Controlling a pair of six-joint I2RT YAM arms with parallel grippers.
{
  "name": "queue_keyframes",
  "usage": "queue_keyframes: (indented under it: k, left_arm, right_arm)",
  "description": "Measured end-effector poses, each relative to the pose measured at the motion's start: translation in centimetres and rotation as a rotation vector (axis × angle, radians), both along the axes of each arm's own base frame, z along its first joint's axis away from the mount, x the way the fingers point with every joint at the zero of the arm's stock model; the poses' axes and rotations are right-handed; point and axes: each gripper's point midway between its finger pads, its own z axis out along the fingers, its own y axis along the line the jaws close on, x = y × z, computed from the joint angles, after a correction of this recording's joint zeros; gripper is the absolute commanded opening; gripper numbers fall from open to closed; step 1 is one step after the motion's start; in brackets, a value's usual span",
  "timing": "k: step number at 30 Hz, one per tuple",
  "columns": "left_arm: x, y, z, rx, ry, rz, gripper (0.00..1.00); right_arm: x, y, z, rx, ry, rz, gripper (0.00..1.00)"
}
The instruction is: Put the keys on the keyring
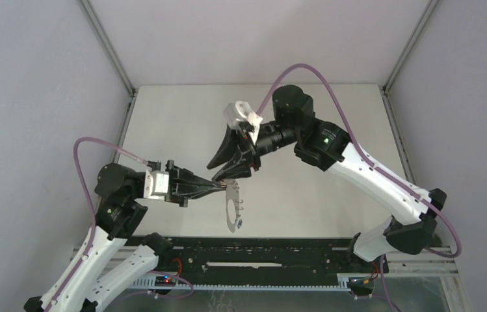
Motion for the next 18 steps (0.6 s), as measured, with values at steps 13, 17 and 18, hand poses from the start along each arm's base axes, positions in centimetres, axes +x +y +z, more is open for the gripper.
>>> queue_keyframes:
  k: [13,17,18]
  left_arm:
    - [1.4,-0.3,0.7,-0.084,-0.095,0.057,0.0]
    - [1.8,-0.3,1.0,-0.109,-0.113,0.079,0.0]
    - [1.9,-0.3,1.0,-0.113,-0.117,0.08,0.0]
  right_arm:
    - [-0.6,0.4,-0.9,-0.182,0.347,0.089,0.99]
    - [-1.1,0.3,-0.6,-0.191,0.372,0.105,1.0]
    - [-1.1,0.3,-0.6,-0.194,0.379,0.103,1.0]
